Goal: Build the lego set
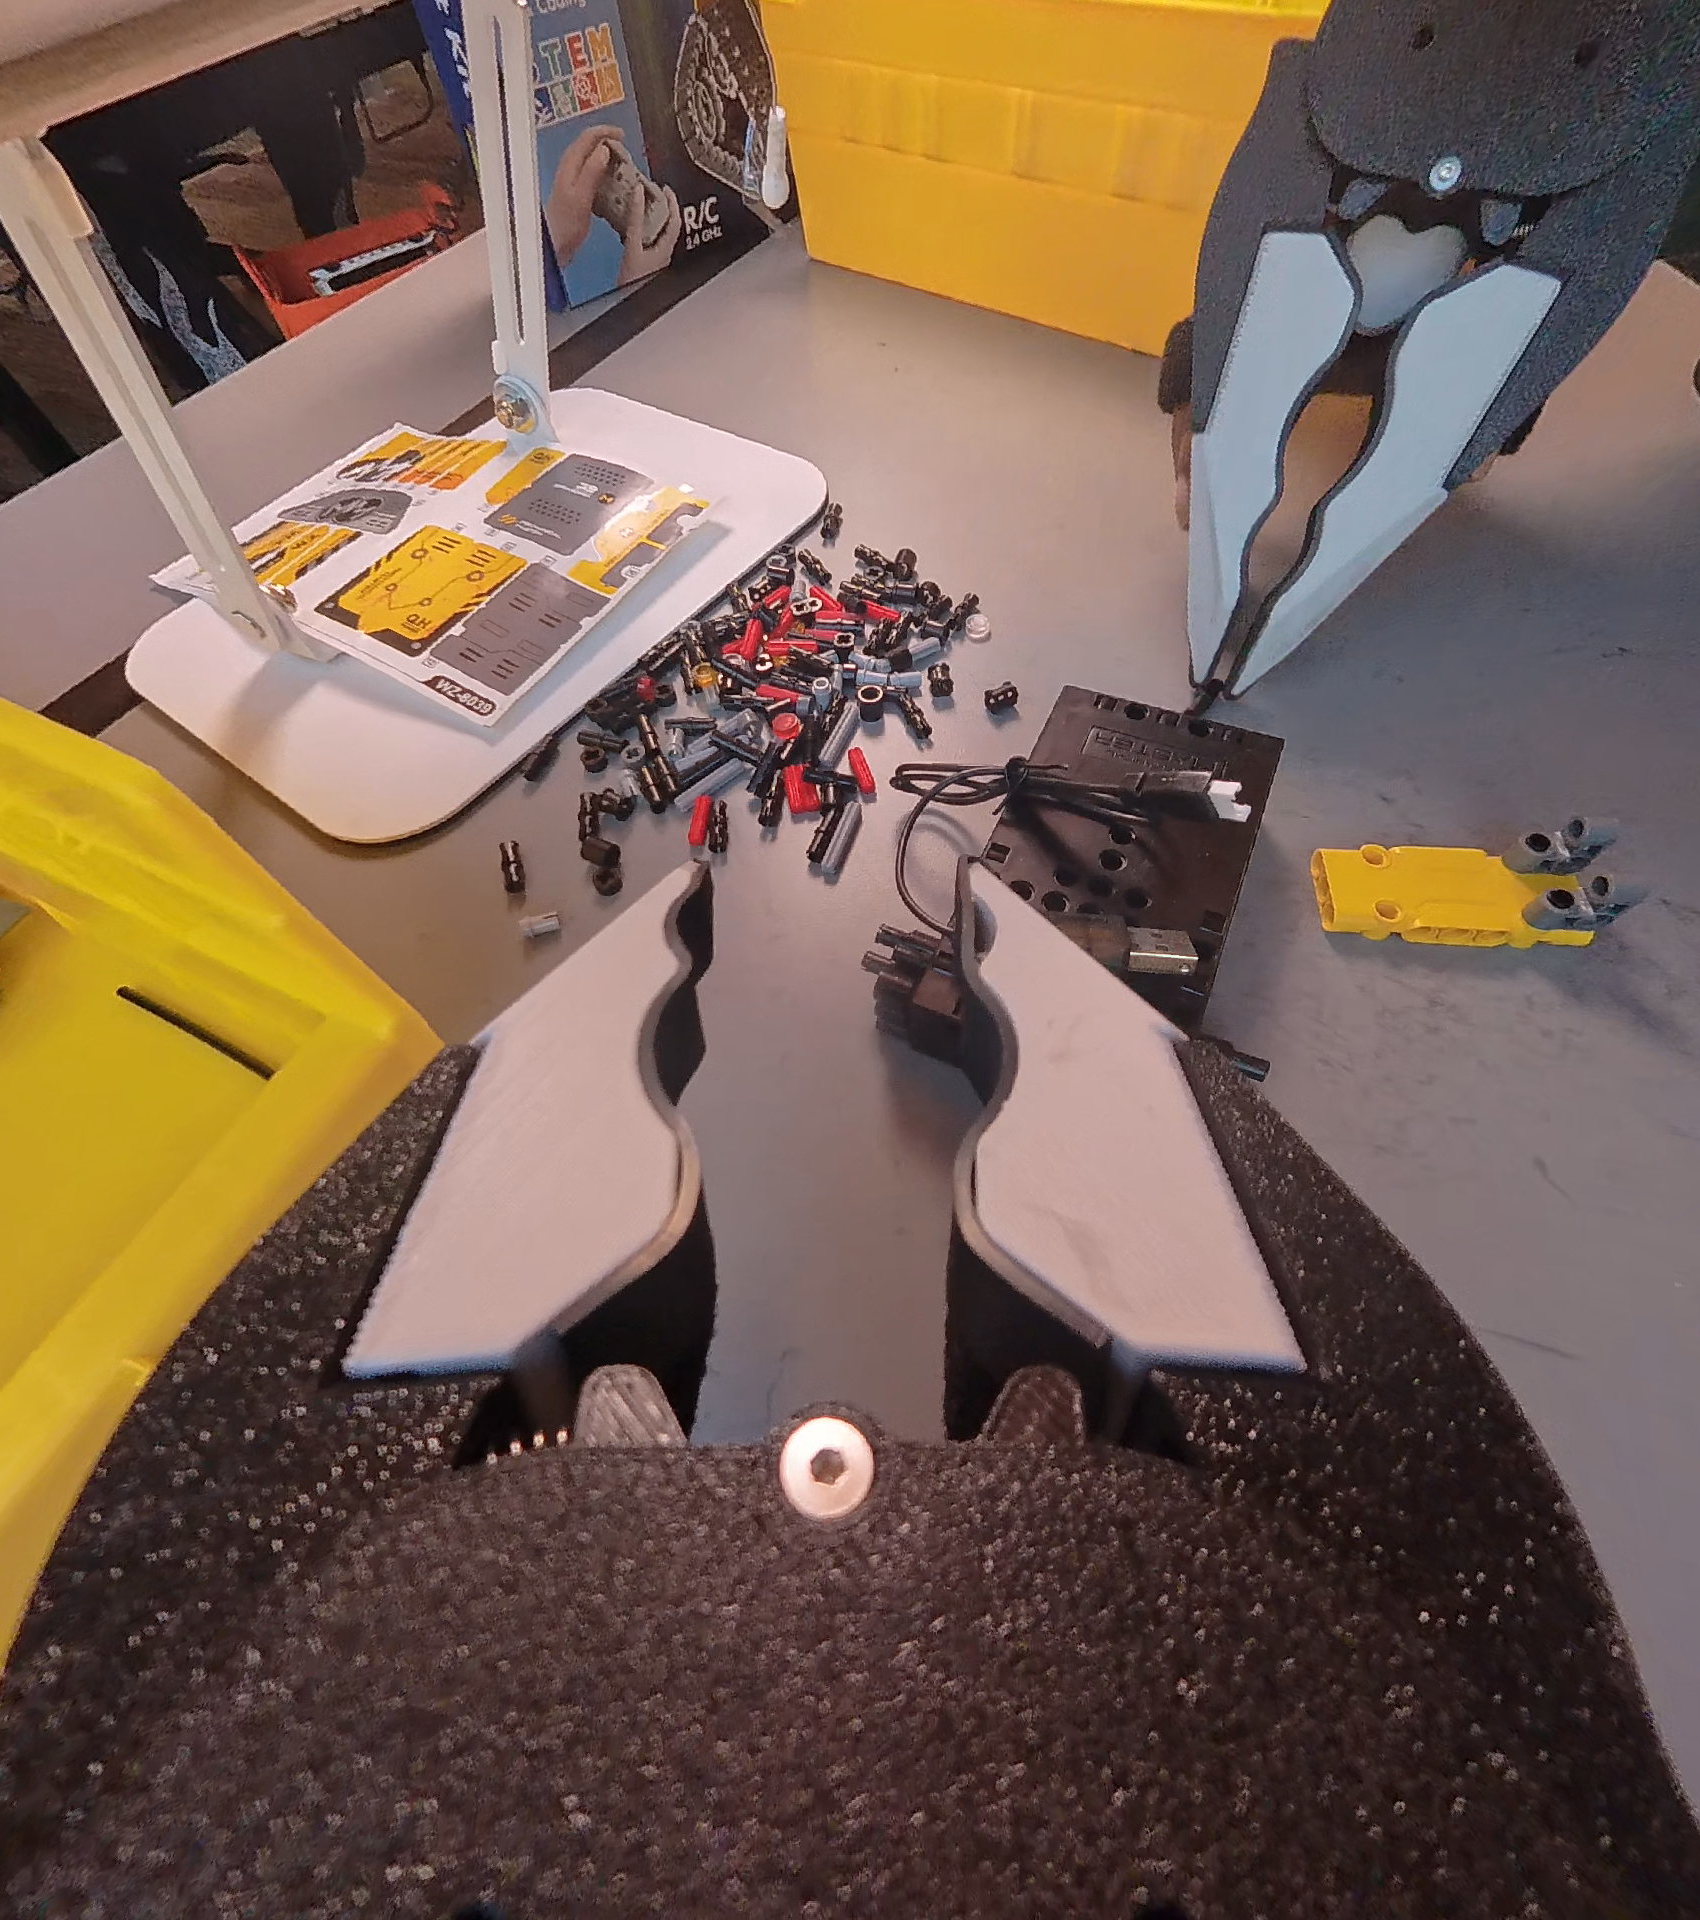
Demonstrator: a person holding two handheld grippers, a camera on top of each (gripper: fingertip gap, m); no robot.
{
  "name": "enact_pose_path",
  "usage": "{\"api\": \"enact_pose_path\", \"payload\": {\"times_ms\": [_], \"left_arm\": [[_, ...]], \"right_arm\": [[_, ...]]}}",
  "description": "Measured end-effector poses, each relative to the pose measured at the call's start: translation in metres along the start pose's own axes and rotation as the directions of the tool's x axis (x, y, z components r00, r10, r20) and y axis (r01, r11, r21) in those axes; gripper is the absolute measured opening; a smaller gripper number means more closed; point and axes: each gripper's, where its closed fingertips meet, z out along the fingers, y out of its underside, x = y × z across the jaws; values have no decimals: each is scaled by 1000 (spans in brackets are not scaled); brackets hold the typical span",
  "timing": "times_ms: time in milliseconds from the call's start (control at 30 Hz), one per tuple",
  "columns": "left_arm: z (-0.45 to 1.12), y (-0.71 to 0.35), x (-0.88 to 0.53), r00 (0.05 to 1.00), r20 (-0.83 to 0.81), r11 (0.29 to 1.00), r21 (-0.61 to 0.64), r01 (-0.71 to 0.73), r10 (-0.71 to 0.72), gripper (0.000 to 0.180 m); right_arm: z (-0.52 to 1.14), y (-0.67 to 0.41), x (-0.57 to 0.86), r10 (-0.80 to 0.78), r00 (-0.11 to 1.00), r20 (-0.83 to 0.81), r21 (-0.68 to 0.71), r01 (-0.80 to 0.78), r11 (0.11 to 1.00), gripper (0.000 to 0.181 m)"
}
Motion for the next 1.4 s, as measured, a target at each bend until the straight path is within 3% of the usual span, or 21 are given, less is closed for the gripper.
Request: {"api": "enact_pose_path", "payload": {"times_ms": [167, 267, 400, 500, 667, 933, 1400], "left_arm": [[0, 0, 0, 1000, 0, 1000, -1, 3, -3, 46], [0, 0, 0, 1000, -2, 1000, -2, 5, -5, 46], [1, 1, -1, 1000, -2, 1000, -8, 7, -7, 45], [2, 1, -1, 1000, 0, 1000, -13, 4, -4, 45], [1, 1, -1, 1000, 7, 1000, -9, -2, 2, 44], [-1, 0, -1, 1000, -12, 1000, 1, 17, -17, 44], [-2, 0, -2, 1000, -13, 1000, 7, 22, -22, 44]], "right_arm": [[2, 3, -3, 10, 1000, 19, -8, -10, 1000, 2], [0, 0, 1, 13, 1000, 11, 10, -13, 1000, 17], [-12, -28, 37, 44, 992, -120, 157, -24, 987, 9], [-5, -37, 64, 32, 982, -185, 160, -2, 987, 2], [21, -34, 69, -57, 992, -114, 58, 63, 996, 7], [31, -30, 74, -58, 997, -47, -7, 58, 998, 10], [-10, -40, 34, -28, 999, -16, 88, 30, 996, 2]]}}
